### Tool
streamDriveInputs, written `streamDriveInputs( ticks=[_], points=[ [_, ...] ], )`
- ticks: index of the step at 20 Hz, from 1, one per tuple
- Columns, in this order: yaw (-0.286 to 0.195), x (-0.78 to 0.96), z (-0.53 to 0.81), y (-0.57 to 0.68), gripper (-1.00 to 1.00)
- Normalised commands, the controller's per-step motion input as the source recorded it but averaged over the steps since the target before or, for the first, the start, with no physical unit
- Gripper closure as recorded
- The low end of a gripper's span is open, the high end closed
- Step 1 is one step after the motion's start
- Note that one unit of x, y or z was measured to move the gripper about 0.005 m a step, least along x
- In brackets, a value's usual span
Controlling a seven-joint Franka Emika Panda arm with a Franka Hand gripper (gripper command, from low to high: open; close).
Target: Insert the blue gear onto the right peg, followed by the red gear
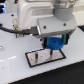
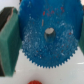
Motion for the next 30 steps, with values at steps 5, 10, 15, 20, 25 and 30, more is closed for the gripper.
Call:
streamDriveInputs(
  ticks=[5,10,15,20,25,30],
  points=[
    [0.0,0.21,-0.11,-0.1,1.0],
    [0.0,0.12,-0.07,0.02,1.0],
    [0.0,0.0,0.38,0.05,1.0],
    [0.0,0.17,0.05,0.03,1.0],
    [0.0,0.27,-0.1,-0.02,1.0],
    [0.0,0.27,-0.09,-0.03,1.0]
  ],
)
